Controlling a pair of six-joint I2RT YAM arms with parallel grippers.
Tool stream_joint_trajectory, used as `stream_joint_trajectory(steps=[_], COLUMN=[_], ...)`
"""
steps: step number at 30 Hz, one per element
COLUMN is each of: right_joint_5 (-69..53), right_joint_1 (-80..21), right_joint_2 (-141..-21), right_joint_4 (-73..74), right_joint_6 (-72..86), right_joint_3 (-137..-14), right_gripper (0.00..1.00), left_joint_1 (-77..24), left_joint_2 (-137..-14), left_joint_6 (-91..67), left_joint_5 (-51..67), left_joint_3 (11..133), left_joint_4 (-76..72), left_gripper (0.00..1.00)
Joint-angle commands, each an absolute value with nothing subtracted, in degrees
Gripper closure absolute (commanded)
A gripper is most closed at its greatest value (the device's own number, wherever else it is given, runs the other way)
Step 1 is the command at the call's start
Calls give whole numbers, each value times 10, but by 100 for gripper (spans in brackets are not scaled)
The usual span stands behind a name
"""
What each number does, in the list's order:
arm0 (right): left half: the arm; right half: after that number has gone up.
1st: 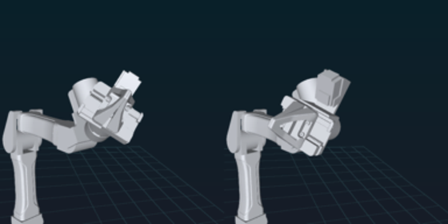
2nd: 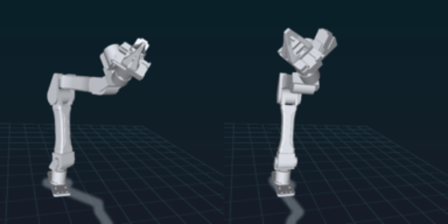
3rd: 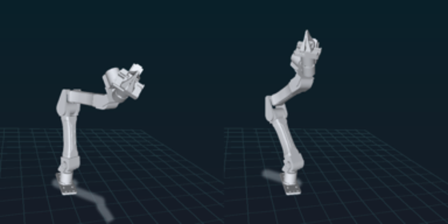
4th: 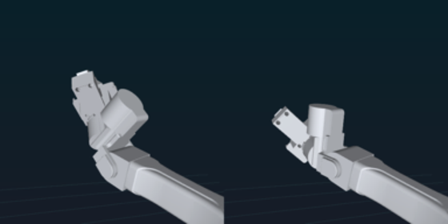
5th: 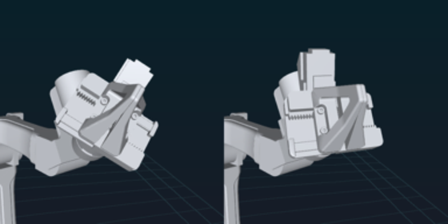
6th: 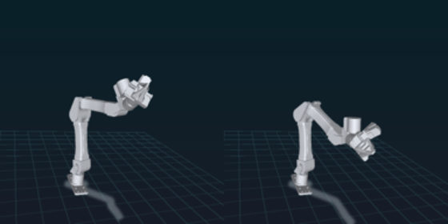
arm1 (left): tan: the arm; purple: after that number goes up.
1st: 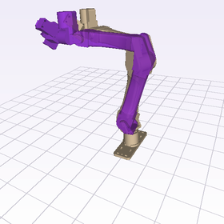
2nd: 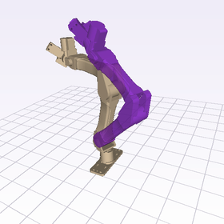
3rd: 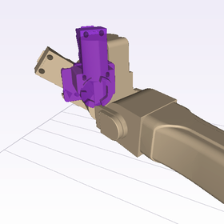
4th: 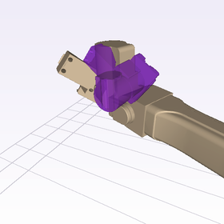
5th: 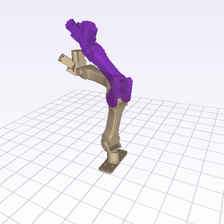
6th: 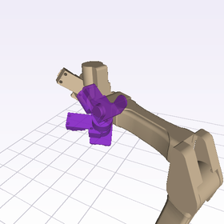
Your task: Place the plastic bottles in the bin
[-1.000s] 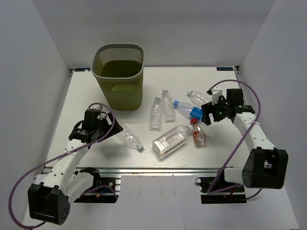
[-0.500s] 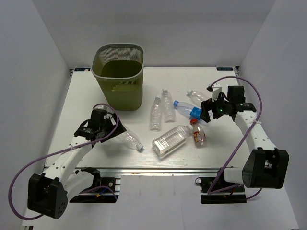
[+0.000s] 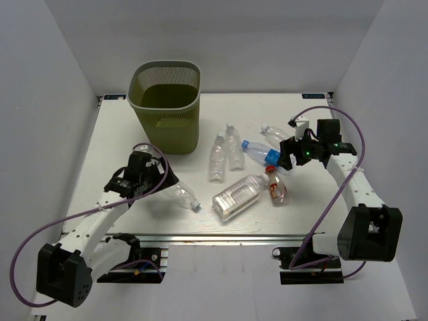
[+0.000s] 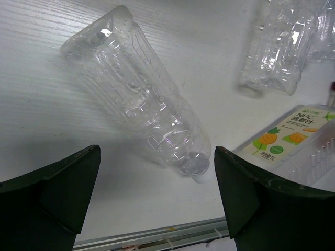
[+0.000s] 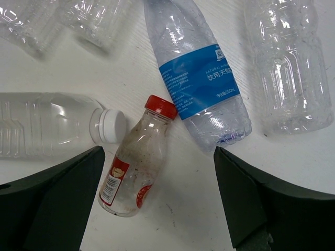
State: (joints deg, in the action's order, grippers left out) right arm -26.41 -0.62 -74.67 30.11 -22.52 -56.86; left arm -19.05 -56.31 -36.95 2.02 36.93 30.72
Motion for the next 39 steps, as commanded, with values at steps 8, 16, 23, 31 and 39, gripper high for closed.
stream_joint_trajectory(steps=[8, 16, 23, 31, 39], right_joint_5=[-321, -329, -354, -546, -567], right_joint_1=[-6, -6, -7, -4, -50], right_joint_2=[-699, -692, -701, -720, -737], right_joint_4=[296, 294, 308, 489, 576], right_joint_6=[-255, -261, -285, -650, -862], right_joint_3=[-543, -541, -539, -558, -599], right_gripper=[34, 21, 18, 13, 10], left_joint_1=[-222, -266, -306, -357, -374], left_joint_2=[-642, -770, -842, -666, -682], left_joint_6=[-385, -427, -449, -342, -218], left_joint_5=[-65, -129, -135, -44, 18], left_joint_3=[395, 395, 395, 460, 815], left_joint_4=[300, 203, 194, 220, 233], left_gripper=[1, 1, 22, 71, 69])
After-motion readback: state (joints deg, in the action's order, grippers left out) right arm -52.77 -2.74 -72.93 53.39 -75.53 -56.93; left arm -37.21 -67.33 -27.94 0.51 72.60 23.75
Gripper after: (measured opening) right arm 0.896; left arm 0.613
